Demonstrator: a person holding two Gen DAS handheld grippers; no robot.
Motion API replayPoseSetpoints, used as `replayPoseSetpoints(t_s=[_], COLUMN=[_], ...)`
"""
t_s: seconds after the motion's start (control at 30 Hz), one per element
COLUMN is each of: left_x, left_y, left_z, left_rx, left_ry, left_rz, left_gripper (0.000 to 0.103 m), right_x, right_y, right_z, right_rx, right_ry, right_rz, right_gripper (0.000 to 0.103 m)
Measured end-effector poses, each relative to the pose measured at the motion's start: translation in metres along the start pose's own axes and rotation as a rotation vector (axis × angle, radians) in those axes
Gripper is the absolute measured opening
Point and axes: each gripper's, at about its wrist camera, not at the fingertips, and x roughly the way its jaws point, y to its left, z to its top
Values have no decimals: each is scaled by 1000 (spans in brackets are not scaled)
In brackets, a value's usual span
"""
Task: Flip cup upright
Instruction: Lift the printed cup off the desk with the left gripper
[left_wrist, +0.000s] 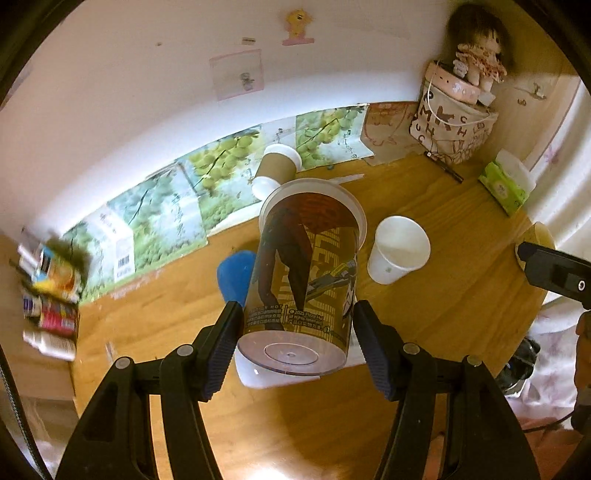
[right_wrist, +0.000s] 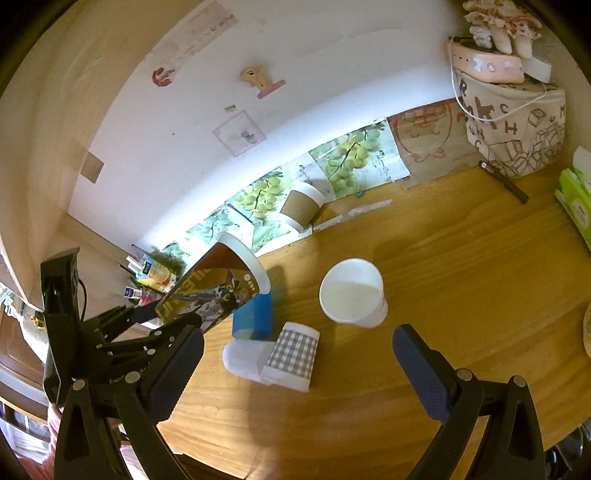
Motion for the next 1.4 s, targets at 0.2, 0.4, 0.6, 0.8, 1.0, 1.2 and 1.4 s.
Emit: replayPoseSetpoints(t_s=[0.2, 0.4, 0.6, 0.8, 1.0, 1.2, 1.4], left_x=[-19, -31, -37, -38, -36, -20, -5], left_y=[-2, -9, -21, -36, -50, -68, -86], left_z=[-40, -82, -123, -152, -170, -175, -174], left_rx=[-69, -113, -159, -178, -179, -174, -193], left_ry=[-41, -71, -91, -116, -158, -138, -134], left_rz=[-19, -27, -53, -71, -93, -62, -46], left_gripper=[66, 66, 66, 66, 66, 65, 63], right_x=[-17, -36, -53, -60, -58, -49, -39], right_y=[9, 18, 21, 21, 20, 17, 8], right_z=[-25, -57, -87, -112, -128, -133, -131], right_rx=[-5, -33, -52, -56, -53, -68, -90], right_ry=[3, -18, -19, 4, 64, 125, 188], right_rz=[-6, -43, -79, -112, -108, -96, -71], right_gripper=[102, 102, 102, 102, 102, 102, 102])
